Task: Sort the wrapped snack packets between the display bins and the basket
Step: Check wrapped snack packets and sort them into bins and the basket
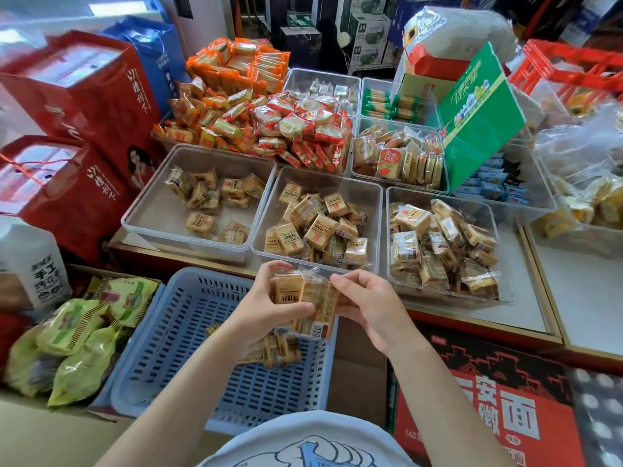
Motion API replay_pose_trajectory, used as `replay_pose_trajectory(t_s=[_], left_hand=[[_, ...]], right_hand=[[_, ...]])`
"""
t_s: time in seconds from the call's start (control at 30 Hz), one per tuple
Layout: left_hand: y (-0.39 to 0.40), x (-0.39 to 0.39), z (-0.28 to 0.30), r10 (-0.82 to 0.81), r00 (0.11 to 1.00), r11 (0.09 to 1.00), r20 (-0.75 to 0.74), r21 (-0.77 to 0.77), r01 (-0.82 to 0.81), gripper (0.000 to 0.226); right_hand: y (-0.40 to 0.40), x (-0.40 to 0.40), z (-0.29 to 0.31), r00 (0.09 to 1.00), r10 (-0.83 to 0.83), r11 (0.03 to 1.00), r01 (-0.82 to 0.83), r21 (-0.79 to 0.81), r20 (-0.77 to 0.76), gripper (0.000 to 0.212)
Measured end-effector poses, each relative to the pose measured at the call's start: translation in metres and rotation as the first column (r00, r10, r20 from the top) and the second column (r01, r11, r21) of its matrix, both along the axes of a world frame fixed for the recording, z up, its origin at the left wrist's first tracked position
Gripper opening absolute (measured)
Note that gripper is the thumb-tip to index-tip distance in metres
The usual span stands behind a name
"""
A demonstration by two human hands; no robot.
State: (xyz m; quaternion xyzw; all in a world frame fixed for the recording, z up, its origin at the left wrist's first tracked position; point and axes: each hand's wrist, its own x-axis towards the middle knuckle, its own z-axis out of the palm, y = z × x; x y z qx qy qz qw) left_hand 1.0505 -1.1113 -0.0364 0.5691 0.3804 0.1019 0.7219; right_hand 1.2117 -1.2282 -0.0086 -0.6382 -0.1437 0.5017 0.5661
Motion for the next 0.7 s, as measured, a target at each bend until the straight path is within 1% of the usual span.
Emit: replay_pose_trajectory(t_s=[0.13, 0.27, 0.4, 0.5, 0.6, 0.7], left_hand=[[0.010, -0.007, -0.001, -0.029, 0.999, 0.999, 0.026, 0.035, 0.028, 0.088], [0.019, -0.011, -0.002, -0.096, 0.994, 0.993, 0.048, 0.074, 0.092, 0.088], [0.020, -0.012, 0.000, -0.112, 0.992, 0.993, 0.065, 0.049, 0.109, 0.090], [0.021, -0.011, 0.000, -0.085, 0.992, 0.996, 0.091, 0.015, 0.084, 0.091], [0.023, -0.011, -0.002, -0.109, 0.989, 0.994, 0.104, 0.012, 0.108, 0.092], [0.023, -0.009, -0.001, -0.121, 0.984, 0.993, 0.133, 0.008, 0.121, 0.092]], right_hand=[[0.001, 0.004, 0.004, 0.985, 0.086, 0.995, -0.092, 0.031, 0.147, 0.021], [0.001, 0.007, 0.011, 0.962, 0.133, 0.989, -0.144, 0.032, 0.238, 0.016], [0.003, 0.006, 0.012, 0.937, 0.116, 0.992, -0.127, 0.015, 0.328, 0.015], [0.001, 0.006, 0.014, 0.896, 0.175, 0.983, -0.185, -0.017, 0.409, 0.013], [0.000, 0.008, 0.015, 0.868, 0.200, 0.978, -0.207, -0.034, 0.455, 0.013], [0.002, 0.007, 0.015, 0.895, 0.134, 0.988, -0.151, 0.006, 0.425, 0.015]])
